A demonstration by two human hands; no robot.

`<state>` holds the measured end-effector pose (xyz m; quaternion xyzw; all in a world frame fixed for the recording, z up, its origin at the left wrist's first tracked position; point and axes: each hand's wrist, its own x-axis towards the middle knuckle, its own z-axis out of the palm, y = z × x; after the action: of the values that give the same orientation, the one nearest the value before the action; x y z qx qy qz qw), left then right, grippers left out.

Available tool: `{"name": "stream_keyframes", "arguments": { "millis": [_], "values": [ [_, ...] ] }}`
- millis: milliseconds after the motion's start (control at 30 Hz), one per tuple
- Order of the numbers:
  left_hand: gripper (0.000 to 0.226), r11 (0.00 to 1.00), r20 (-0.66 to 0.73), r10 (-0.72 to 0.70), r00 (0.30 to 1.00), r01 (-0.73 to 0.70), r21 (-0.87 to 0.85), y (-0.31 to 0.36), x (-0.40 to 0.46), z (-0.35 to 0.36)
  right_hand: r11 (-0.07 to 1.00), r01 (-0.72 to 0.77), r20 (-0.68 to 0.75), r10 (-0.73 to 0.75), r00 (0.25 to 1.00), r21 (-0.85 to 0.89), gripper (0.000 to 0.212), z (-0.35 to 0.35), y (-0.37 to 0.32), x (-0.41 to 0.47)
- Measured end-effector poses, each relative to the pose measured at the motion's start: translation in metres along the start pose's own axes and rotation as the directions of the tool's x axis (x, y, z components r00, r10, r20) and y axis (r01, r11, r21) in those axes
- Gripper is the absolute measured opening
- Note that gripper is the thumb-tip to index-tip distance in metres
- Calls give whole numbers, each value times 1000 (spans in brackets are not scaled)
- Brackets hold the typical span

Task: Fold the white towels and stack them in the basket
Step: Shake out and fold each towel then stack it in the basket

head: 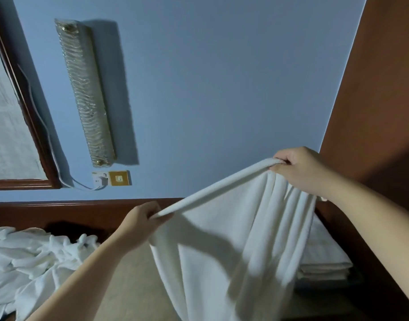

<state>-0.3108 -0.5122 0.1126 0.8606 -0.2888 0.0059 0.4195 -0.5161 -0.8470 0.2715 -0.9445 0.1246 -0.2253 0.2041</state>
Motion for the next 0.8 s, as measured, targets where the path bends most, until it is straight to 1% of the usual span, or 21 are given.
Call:
{"name": "stream_keyframes", "arguments": {
  "millis": [67,100,133,167,200,233,267,300,333,367,400,433,467,533,567,633,700,800],
  "values": [
    [40,999,-33,-13,999,12,-41,5,0,-6,995,-84,-38,82,996,-58,31,4,20,4],
    [39,999,-55,1,998,-3,-41,13,1,-10,987,-117,-23,115,993,-114,33,7,24,5],
    [37,999,-78,31,996,-33,-29,23,3,-14,975,-120,9,124,992,-187,35,11,25,6],
    [33,998,-94,67,993,-68,-7,37,6,-18,964,-106,63,124,990,-244,31,15,20,2],
    [29,993,-104,113,988,-112,22,53,8,-21,965,-56,139,94,986,-255,29,22,11,-2],
    [26,985,-110,170,979,-165,54,73,8,-22,971,-4,216,57,975,-238,48,28,-4,-9],
    [24,970,-111,235,966,-226,86,93,7,-21,980,28,276,29,961,-198,72,36,-20,-14],
    [22,951,-107,301,948,-290,107,112,6,-20,985,34,314,22,949,-172,83,44,-37,-19],
    [18,930,-92,357,929,-346,122,130,4,-18,988,55,335,-4,942,-143,79,53,-51,-21],
    [15,906,-77,411,909,-397,149,143,2,-16,992,76,330,-39,943,-100,62,61,-60,-20],
    [14,873,-70,467,881,-448,192,151,1,-14,994,94,306,-73,949,-55,38,65,-67,-19],
    [14,841,-68,512,856,-484,241,152,1,-13,994,110,269,-102,958,-17,24,65,-69,-18],
    [16,819,-65,537,841,-501,279,146,3,-14,993,119,238,-113,965,-11,21,61,-68,-16],
    [22,818,-49,523,851,-485,310,120,10,-18,992,117,185,-105,977,-56,22,51,-60,-12],
    [22,839,-31,484,874,-454,300,103,11,-21,991,114,151,-103,983,-65,25,45,-54,-11],
    [21,903,16,359,933,-351,246,74,7,-26,993,104,114,-97,989,-57,29,33,-41,-9],
    [22,950,55,242,969,-248,191,53,-3,-29,996,70,106,-64,992,-57,29,26,-28,-8],
    [26,984,53,136,989,-141,106,40,-18,-33,999,-5,139,11,990,-45,34,29,-18,-7]
  ]
}}
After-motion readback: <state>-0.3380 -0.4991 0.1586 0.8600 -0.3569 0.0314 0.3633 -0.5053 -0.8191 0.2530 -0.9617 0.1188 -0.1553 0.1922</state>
